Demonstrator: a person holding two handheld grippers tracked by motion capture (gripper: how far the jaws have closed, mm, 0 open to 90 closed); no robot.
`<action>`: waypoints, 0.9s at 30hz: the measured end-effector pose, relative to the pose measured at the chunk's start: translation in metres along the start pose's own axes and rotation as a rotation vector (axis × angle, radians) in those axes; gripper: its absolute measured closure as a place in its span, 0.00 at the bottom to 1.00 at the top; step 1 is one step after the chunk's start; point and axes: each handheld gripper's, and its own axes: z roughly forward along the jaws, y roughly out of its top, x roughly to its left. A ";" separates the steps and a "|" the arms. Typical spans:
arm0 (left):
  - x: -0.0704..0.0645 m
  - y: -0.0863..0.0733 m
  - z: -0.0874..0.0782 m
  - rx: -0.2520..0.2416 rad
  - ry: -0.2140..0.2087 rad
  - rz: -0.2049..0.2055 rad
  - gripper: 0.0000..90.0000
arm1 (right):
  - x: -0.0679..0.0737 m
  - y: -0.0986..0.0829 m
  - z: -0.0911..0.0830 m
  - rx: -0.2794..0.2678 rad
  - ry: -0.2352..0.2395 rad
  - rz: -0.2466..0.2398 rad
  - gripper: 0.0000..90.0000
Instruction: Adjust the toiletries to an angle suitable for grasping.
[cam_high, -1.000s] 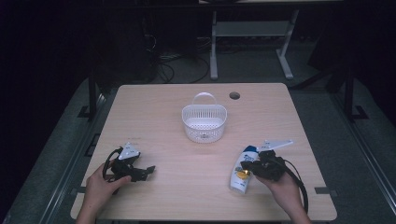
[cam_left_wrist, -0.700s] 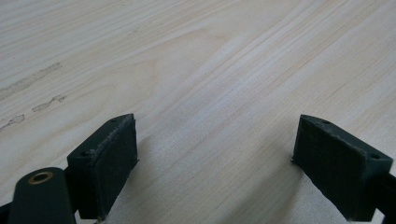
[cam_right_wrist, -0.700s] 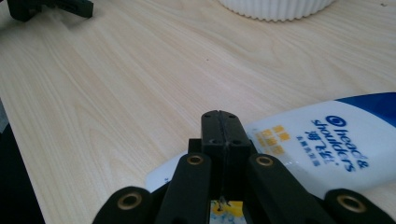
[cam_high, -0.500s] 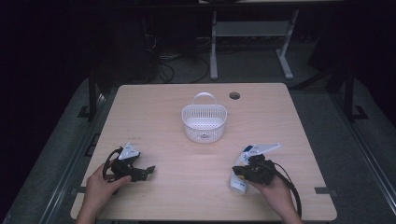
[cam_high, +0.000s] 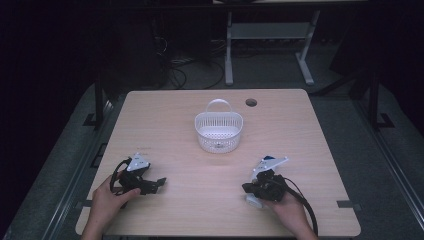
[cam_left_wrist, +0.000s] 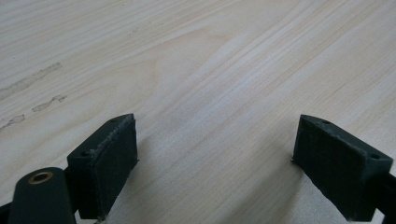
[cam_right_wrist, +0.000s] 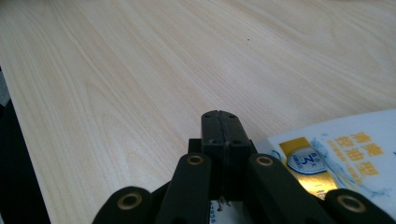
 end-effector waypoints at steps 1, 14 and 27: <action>0.000 0.000 0.000 0.000 0.000 0.000 0.15 | 0.000 0.000 0.001 0.001 0.004 0.002 1.00; 0.000 0.000 0.000 0.000 -0.001 0.001 0.15 | 0.002 -0.003 0.004 0.027 0.002 -0.011 1.00; 0.000 0.000 0.000 0.000 -0.002 0.003 0.15 | -0.005 -0.011 -0.006 0.026 -0.013 0.008 1.00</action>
